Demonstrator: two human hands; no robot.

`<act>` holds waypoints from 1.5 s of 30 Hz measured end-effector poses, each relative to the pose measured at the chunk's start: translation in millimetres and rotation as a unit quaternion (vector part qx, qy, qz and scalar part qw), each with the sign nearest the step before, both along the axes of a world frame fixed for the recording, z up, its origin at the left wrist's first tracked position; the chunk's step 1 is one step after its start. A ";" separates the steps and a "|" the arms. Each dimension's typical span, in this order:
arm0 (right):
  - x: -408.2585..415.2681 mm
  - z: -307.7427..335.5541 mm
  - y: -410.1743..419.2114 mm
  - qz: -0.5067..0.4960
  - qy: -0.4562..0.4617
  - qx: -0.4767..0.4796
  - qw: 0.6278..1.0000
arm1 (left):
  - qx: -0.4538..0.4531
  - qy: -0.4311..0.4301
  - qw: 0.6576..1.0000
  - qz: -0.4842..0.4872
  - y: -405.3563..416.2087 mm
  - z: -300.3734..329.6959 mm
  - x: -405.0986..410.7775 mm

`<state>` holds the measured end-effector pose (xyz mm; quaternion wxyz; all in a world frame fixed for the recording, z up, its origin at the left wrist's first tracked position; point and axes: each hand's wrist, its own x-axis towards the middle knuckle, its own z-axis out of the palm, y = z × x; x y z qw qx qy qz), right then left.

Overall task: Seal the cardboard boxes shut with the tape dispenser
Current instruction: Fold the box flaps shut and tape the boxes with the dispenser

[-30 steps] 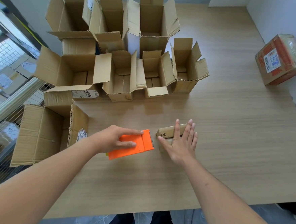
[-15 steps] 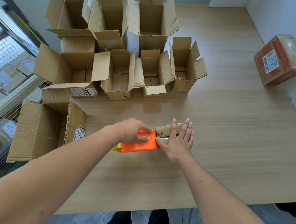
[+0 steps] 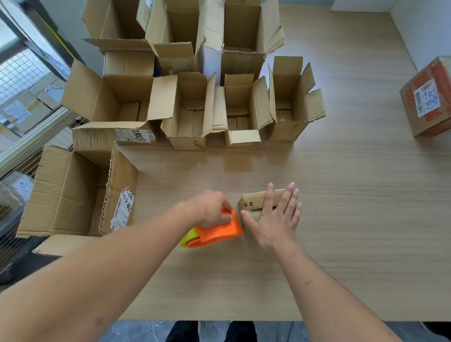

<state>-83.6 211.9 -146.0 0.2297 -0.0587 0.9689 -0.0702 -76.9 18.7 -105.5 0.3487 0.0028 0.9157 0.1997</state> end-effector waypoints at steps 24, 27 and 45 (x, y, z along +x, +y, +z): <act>-4.3 0.3 11.9 0.014 0.156 -0.016 0.987 | 0.155 0.241 0.955 0.073 -91.0 22.2 69.8; -4.0 -7.0 14.5 0.073 0.166 -0.058 0.982 | 0.116 0.338 0.931 0.069 -85.0 27.0 67.4; -10.7 55.8 4.1 0.100 0.141 -0.476 0.862 | 0.080 0.460 0.884 -0.006 -63.6 57.2 70.6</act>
